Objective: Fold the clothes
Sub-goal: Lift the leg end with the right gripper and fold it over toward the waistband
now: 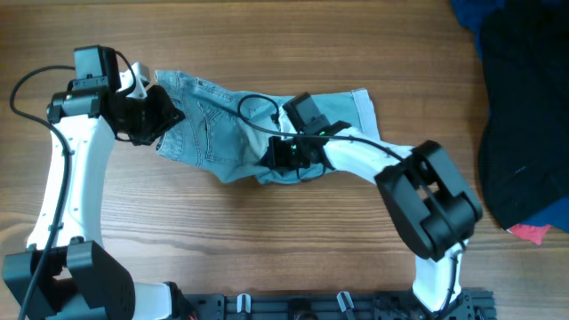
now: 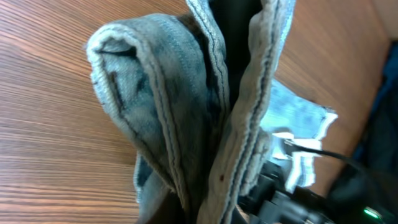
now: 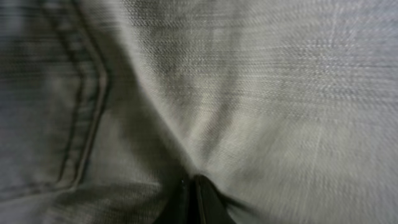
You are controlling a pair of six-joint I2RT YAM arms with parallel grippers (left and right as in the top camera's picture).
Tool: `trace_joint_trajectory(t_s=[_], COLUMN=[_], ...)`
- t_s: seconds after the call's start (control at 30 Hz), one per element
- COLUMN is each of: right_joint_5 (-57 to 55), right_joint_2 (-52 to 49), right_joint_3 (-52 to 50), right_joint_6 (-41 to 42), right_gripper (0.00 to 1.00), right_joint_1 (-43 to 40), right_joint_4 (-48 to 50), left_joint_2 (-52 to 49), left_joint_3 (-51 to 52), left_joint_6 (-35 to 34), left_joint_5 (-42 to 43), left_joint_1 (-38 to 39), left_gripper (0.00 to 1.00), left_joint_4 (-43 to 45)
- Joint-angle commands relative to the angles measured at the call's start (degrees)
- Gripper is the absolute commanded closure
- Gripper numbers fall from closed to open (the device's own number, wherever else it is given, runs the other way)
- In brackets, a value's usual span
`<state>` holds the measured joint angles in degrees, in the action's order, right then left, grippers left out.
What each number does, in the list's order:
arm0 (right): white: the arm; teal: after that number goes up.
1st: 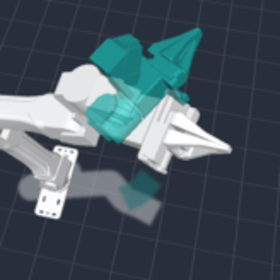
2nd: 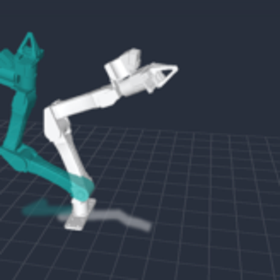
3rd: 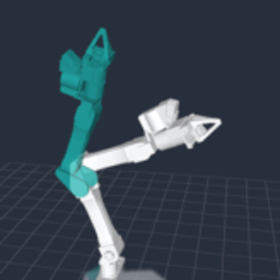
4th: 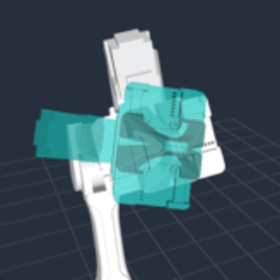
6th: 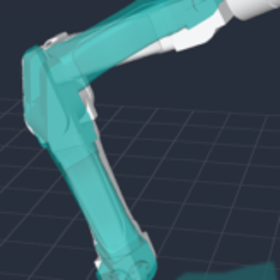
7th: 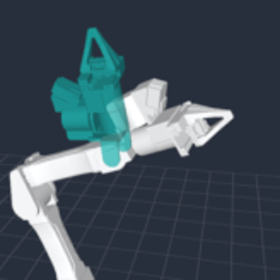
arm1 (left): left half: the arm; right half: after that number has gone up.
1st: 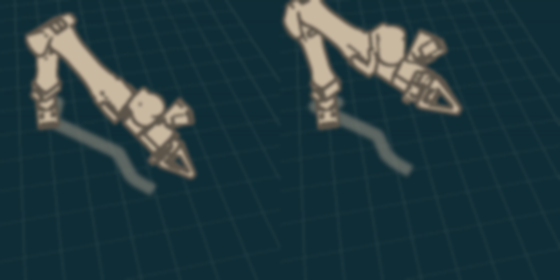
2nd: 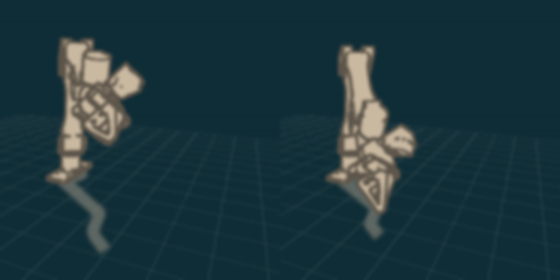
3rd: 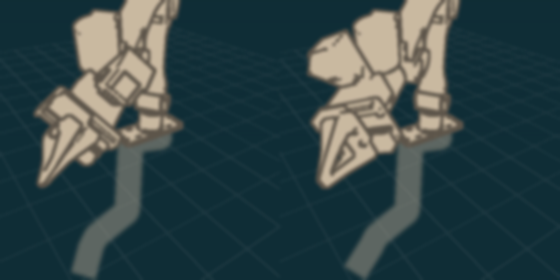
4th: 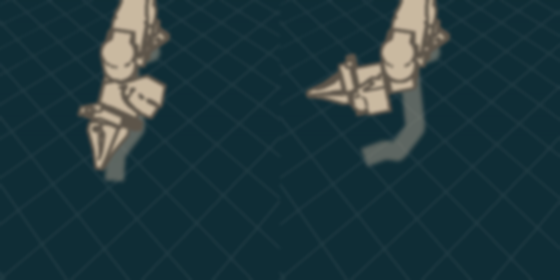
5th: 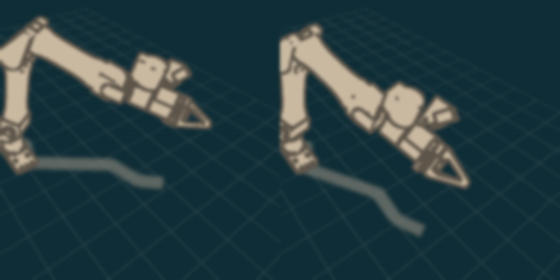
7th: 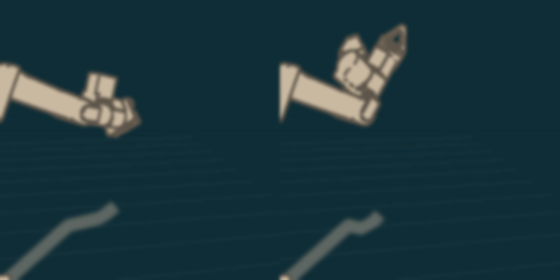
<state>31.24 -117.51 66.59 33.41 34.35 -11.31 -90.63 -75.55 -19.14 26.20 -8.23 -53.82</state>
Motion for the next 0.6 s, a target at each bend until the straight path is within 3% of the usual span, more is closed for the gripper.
trace_joint_trajectory(t_s=[0.0, 0.2, 0.4, 0.47, 0.57], right_joint_5=[4.0, 3.8, 4.4, 3.7, -8.4], right_joint_2=[-4.1, -4.4, 0.1, 5.6, 15.0], right_joint_3=[0.5, 0.5, 0.6, 0.6, 0.6], right_joint_6=[4.3, 7.3, 7.1, 5.3, 5.1], right_gripper=[0.96, 0.96, 0.96, 0.96, 0.96], right_joint_1=[4.2, 7.1, 0.9, -3.3, -11.5], right_joint_4=[2.0, 6.2, 3.2, -2.0, -18.7], left_joint_2=[3.3, 3.7, 3.7, 3.7, 3.7], left_joint_3=[-1.7, -1.7, -1.7, -1.7, -1.7], left_joint_6=[-2.5, -7.3, -3.5, -2.4, -2.3], left_joint_5=[7.8, 24.8, 15.9, 15.9, 15.9], left_joint_1=[-0.1, 2.0, 5.6, 5.6, 5.6], left_gripper=[0.96, 0.96, 0.96, 0.96, 0.96], left_joint_4=[2.3, 9.8, 3.3, 3.1, 2.8])
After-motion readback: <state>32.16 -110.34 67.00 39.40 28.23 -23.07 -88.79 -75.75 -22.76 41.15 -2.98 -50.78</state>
